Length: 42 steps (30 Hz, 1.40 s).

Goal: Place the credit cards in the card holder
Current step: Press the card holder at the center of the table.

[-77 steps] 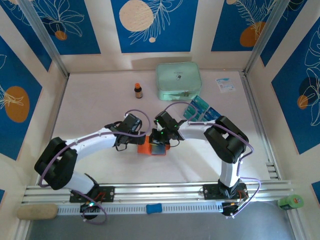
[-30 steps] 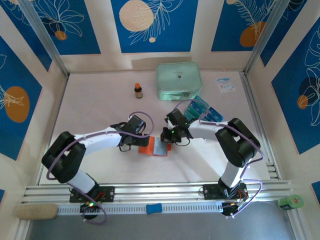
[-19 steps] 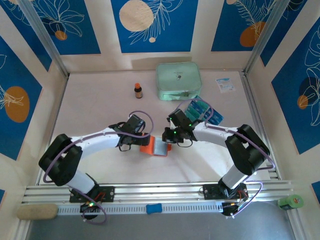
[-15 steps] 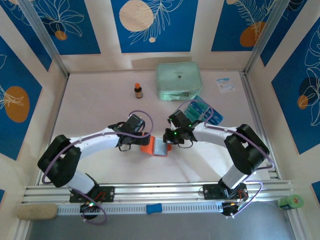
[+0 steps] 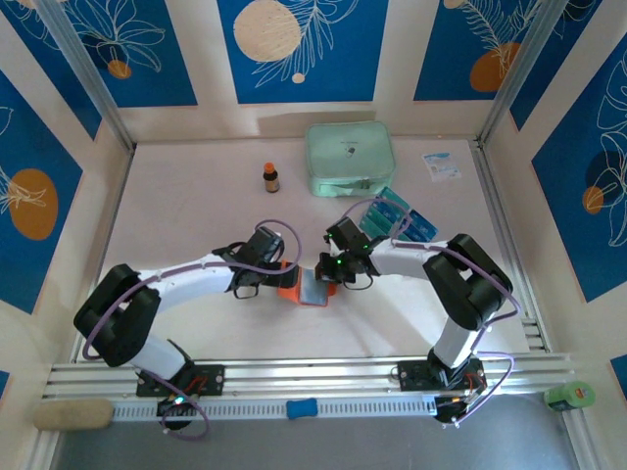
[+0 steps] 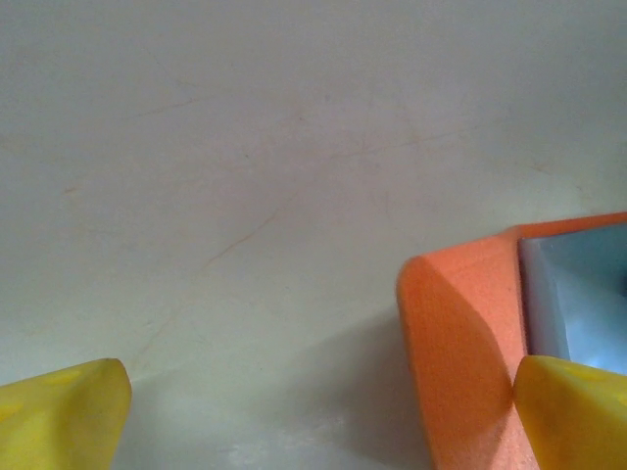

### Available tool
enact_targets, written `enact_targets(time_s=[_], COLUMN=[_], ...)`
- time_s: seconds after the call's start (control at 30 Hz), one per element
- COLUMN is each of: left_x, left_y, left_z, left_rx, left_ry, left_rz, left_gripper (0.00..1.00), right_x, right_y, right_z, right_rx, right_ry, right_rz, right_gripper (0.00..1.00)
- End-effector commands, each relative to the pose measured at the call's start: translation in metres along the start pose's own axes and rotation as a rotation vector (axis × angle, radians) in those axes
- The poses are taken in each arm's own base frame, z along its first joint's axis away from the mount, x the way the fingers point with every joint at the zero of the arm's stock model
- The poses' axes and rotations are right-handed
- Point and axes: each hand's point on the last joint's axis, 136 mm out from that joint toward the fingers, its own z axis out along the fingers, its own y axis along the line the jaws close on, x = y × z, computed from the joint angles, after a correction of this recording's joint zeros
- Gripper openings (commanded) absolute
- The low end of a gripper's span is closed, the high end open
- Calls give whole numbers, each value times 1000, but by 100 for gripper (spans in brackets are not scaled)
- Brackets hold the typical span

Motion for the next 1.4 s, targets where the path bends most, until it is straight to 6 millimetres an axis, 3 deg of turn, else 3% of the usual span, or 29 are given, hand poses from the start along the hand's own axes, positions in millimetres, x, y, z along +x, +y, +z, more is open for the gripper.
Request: enact_targets(time_s=[0.0,0.43,0.77,1.03,1.2,1.37], left_x=[-1,-8,5,22,29,32], left_y=[-14,-31,-34,-24,-22,-23], left_z=[-5,-6,9,21,25,27], left_rx=[69,181,182,125,118,125], left_ry=[-27,-84,-41,7,22,23], left_rz=[3,-29,-7,16,20,14], left_gripper=[100,100,100,100,94,87], right_x=[13,12,13,10,5,0], right_y=[-5,-2,-1,4,11,15], right_z=[9,11,10,4,-6,-20], right_rx=[10,-4,-10,-24,-37,-44], right_ry=[59,59,56,44,22,-15], right_rz=[30,41,42,39,30,35], right_gripper=[3,2,2,2,3,12])
